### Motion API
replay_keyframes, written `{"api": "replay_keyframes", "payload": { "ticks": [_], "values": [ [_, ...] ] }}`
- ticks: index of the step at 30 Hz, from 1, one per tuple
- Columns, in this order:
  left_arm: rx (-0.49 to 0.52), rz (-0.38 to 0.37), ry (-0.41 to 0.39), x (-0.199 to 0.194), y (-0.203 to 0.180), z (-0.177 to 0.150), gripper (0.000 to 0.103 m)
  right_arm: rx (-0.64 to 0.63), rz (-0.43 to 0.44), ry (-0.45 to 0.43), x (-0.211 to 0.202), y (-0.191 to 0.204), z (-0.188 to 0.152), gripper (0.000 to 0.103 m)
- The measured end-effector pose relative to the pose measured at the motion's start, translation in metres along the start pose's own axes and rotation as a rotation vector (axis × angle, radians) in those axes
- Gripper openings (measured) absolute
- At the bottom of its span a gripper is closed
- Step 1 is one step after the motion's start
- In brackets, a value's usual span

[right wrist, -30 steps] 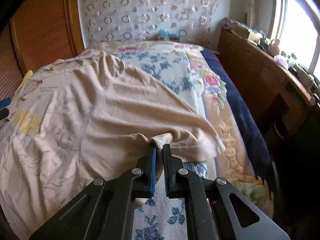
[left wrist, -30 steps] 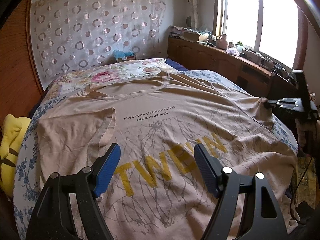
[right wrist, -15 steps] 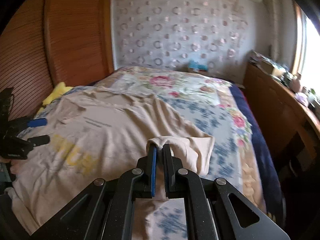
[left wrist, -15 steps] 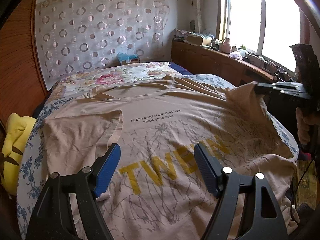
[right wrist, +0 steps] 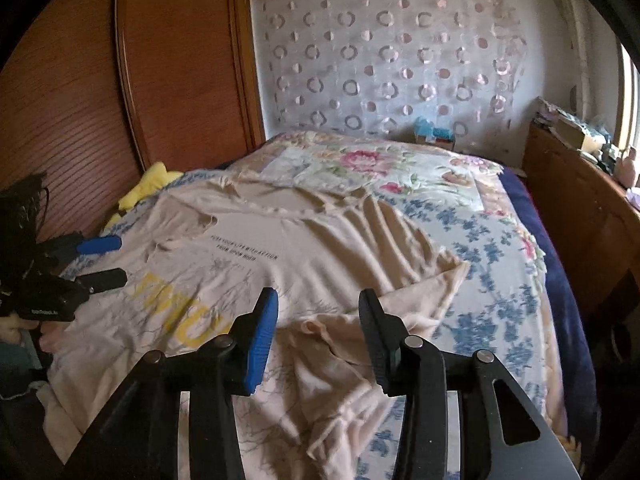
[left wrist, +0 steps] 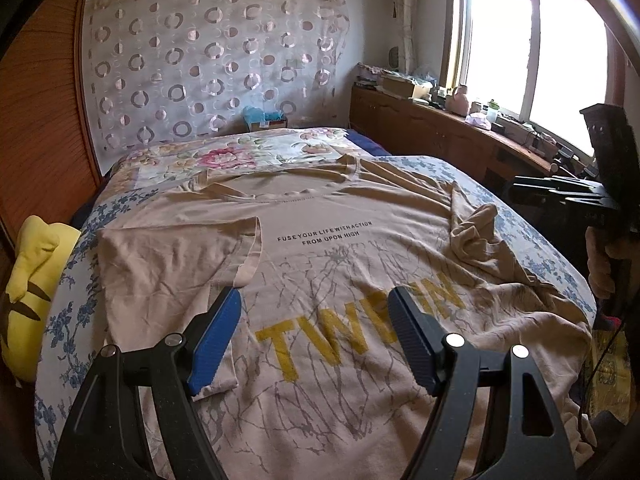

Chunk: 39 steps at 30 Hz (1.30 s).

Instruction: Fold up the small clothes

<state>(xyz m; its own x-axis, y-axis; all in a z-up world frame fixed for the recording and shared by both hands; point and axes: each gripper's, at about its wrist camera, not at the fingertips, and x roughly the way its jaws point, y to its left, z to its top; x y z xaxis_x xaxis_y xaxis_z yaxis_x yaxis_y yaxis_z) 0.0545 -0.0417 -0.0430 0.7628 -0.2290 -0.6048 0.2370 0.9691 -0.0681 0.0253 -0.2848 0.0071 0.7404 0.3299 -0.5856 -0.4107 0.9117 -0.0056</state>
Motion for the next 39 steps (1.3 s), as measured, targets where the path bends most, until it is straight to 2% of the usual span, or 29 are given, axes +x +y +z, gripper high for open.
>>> {"api": "replay_keyframes", "payload": {
  "ticks": [4, 11, 15, 16, 19, 28, 35, 36, 38, 39],
  "values": [
    [0.003, -0.004, 0.001, 0.0, -0.001, 0.0, 0.077, 0.029, -0.051, 0.04, 0.004, -0.018, -0.011, 0.044],
    [0.011, -0.007, 0.01, 0.004, -0.007, -0.002, 0.077, 0.068, -0.049, 0.124, 0.032, -0.031, -0.026, 0.042],
    [0.007, -0.005, 0.012, 0.005, -0.006, -0.003, 0.077, 0.053, -0.038, 0.14, 0.046, -0.023, -0.018, 0.024],
    [0.005, -0.005, 0.011, 0.005, -0.006, -0.003, 0.077, 0.044, -0.042, 0.142, 0.048, -0.023, -0.016, 0.01],
    [0.002, -0.003, 0.013, 0.006, -0.006, -0.004, 0.077, 0.011, -0.048, 0.133, 0.053, -0.012, -0.004, 0.002],
    [-0.004, 0.001, 0.011, 0.005, -0.001, -0.007, 0.077, -0.081, 0.036, 0.084, 0.065, 0.024, 0.032, 0.001],
    [-0.022, 0.005, 0.01, 0.005, 0.008, -0.009, 0.077, -0.061, 0.112, 0.073, 0.089, 0.033, 0.049, 0.002],
    [-0.023, 0.004, 0.008, 0.005, 0.008, -0.009, 0.077, -0.056, 0.103, 0.077, 0.093, 0.031, 0.049, 0.003],
    [-0.023, 0.004, 0.007, 0.004, 0.008, -0.009, 0.077, -0.043, 0.08, 0.076, 0.092, 0.024, 0.046, 0.014],
    [-0.023, 0.004, 0.008, 0.004, 0.008, -0.009, 0.077, -0.037, 0.078, 0.077, 0.094, 0.024, 0.047, 0.016]
  ]
}}
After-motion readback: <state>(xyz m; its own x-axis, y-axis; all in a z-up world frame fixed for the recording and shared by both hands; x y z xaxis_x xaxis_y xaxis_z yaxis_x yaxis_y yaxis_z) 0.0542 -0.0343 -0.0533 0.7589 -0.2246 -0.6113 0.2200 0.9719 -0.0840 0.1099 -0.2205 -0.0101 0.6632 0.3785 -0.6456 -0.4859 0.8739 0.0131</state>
